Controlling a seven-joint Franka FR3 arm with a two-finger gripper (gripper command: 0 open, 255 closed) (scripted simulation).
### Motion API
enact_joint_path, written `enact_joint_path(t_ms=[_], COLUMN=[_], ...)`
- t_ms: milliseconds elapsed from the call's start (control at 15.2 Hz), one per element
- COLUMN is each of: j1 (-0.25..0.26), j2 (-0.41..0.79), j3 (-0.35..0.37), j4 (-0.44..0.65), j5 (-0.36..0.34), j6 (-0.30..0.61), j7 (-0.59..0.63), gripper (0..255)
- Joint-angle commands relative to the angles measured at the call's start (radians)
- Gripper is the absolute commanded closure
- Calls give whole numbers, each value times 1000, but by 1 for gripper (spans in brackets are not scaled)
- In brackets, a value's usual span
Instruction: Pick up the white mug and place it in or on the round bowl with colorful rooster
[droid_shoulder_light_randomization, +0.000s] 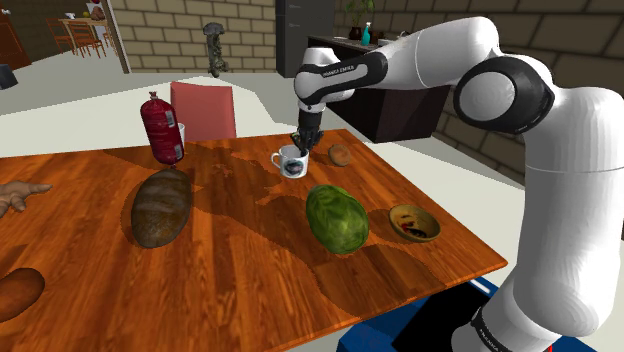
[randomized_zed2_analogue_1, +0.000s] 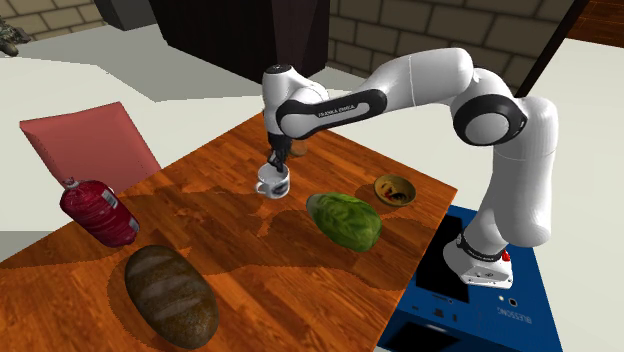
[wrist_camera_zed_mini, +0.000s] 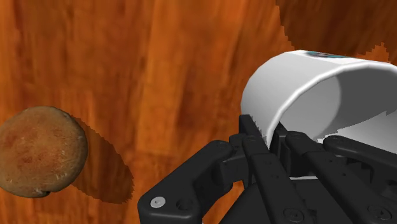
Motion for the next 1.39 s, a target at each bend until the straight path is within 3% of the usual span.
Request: enact_joint_path(t_ms=[0,462,858,1320], j1=[1,1,-36,-72], j2=[-5,-17,-268,-527], j3=[1,1,-13,-45], j4=[22,97,-248,-553], j5=[0,-1,18,29], j6=[-27,-114,-22,20], j7=[3,5,-51,-125], gripper=[255,255,255,255])
